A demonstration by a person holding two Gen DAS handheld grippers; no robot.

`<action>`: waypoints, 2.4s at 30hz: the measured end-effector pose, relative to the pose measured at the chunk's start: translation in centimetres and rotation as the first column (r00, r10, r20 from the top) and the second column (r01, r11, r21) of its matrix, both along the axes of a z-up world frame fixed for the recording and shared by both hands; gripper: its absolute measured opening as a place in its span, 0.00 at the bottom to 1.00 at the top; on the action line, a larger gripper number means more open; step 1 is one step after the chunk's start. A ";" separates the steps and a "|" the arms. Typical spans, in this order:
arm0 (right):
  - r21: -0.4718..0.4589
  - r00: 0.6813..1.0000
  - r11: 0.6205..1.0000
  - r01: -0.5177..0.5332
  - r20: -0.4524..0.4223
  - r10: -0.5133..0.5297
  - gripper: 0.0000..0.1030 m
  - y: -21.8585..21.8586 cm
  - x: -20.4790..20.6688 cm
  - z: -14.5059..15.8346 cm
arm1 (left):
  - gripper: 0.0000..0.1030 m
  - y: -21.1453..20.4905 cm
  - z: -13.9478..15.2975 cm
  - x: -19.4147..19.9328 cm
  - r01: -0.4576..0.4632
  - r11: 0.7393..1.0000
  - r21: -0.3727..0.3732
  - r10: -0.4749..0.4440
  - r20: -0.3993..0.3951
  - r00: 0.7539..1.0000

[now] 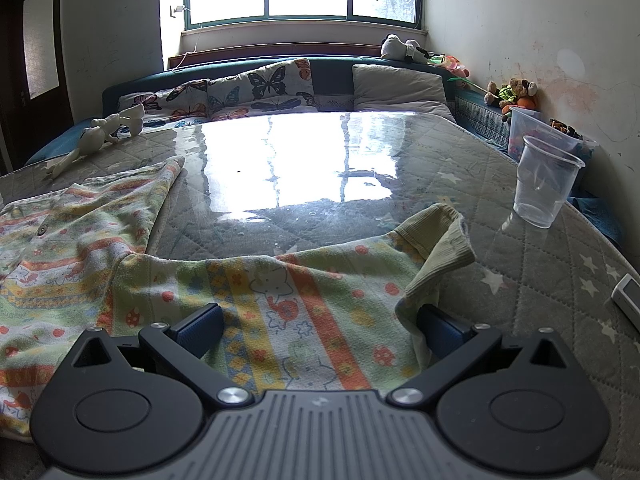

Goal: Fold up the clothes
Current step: 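Release the shirt and lift both grippers away, then grasp the green sleeve cuff with the right gripper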

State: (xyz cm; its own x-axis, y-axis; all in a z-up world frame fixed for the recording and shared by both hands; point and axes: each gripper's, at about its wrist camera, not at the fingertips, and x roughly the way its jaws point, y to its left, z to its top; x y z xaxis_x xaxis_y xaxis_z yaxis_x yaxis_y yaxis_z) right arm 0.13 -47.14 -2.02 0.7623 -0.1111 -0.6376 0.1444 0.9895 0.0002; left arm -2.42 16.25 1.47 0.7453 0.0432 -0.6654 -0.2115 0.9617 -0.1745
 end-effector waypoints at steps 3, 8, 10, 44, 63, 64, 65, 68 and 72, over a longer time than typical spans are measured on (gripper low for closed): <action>0.000 1.000 1.000 0.000 -0.001 0.000 1.00 0.0 0.0 0.0 | 0.48 -1.4 1.2 -0.4 0.016 0.999 0.028 -0.017 0.042 0.999; -0.044 0.999 0.998 -0.044 0.005 0.044 1.00 0.7 -0.7 0.6 | 0.74 -3.8 3.4 -0.9 0.066 0.996 0.055 -0.072 0.112 0.991; -0.083 0.996 0.992 -0.091 0.013 0.093 1.00 1.7 -1.6 1.2 | 0.85 -4.8 4.0 -0.8 0.089 0.994 0.068 -0.097 0.131 0.987; -0.079 0.974 0.972 -0.219 -0.070 0.214 1.00 2.8 3.6 1.5 | 0.65 -36.5 1.1 6.5 0.731 0.665 0.154 -0.739 -0.007 0.673; 0.005 0.994 0.994 0.106 -0.017 -0.106 0.93 -8.8 -1.7 1.1 | 0.77 -38.2 0.4 4.3 0.779 0.590 0.213 -0.797 -0.006 0.605; 0.014 0.994 0.994 0.112 -0.021 -0.112 0.89 -8.9 -1.9 1.0 | 0.77 -37.9 0.8 4.1 0.773 0.599 0.212 -0.792 0.010 0.611; 0.023 0.993 0.993 0.117 -0.023 -0.117 0.88 -9.1 -2.1 0.9 | 0.79 -37.6 1.3 4.0 0.767 0.606 0.212 -0.787 0.025 0.616; 0.040 0.991 0.990 0.135 -0.013 -0.134 0.78 -9.3 -2.4 0.7 | 0.87 -36.3 2.6 3.6 0.742 0.636 0.212 -0.768 0.077 0.636; 0.048 0.988 0.987 0.153 0.005 -0.153 0.64 -9.3 -2.3 0.7 | 1.00 -34.4 4.3 3.2 0.702 0.677 0.221 -0.735 0.138 0.664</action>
State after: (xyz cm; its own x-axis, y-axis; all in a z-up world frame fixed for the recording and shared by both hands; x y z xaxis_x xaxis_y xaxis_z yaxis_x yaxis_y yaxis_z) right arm -2.19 -56.44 -1.32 0.7441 -0.1969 -0.6383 0.2937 0.9547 0.0479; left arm 0.76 -18.11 5.78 0.6955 -0.4849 -0.5302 0.5794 0.8149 0.0147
